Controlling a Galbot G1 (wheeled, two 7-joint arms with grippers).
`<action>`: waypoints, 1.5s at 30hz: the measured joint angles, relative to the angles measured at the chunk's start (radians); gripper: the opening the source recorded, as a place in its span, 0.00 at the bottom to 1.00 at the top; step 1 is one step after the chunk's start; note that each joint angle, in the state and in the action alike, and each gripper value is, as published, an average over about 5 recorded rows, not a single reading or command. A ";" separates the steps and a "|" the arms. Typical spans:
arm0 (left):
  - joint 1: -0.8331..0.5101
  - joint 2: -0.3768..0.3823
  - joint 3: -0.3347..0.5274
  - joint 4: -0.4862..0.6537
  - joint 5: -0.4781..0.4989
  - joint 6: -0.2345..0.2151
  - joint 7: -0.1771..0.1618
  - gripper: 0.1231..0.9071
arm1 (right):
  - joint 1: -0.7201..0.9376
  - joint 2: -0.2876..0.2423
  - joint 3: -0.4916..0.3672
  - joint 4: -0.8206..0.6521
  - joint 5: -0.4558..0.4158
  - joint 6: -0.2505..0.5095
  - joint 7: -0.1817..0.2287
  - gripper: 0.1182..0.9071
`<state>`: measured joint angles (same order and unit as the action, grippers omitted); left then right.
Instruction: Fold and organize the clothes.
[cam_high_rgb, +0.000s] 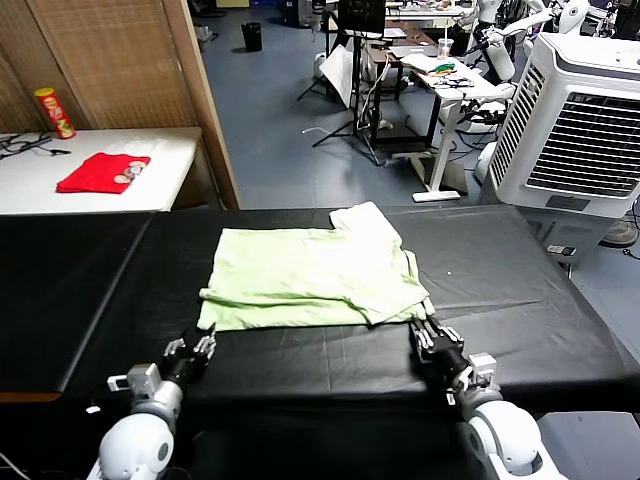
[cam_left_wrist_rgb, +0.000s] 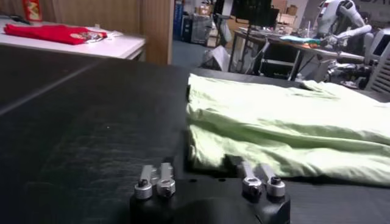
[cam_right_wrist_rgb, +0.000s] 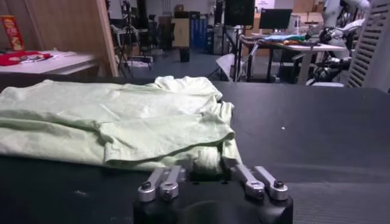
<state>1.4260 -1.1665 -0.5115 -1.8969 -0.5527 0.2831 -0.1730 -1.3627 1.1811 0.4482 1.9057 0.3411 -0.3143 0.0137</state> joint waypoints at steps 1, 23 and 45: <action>0.004 0.001 0.001 -0.006 0.001 0.003 -0.002 0.10 | -0.005 -0.001 0.002 0.008 0.002 -0.007 0.006 0.00; 0.243 0.109 -0.051 -0.264 0.072 0.082 -0.091 0.01 | -0.284 0.006 0.067 0.270 -0.019 -0.183 0.092 0.00; 0.236 0.181 -0.156 -0.440 -0.157 0.302 -0.163 0.86 | -0.146 -0.068 0.140 0.344 0.098 -0.177 0.096 0.86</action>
<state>1.6625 -0.9860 -0.6672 -2.3364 -0.7101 0.5851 -0.3361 -1.5089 1.1133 0.5878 2.2493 0.4394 -0.4914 0.1093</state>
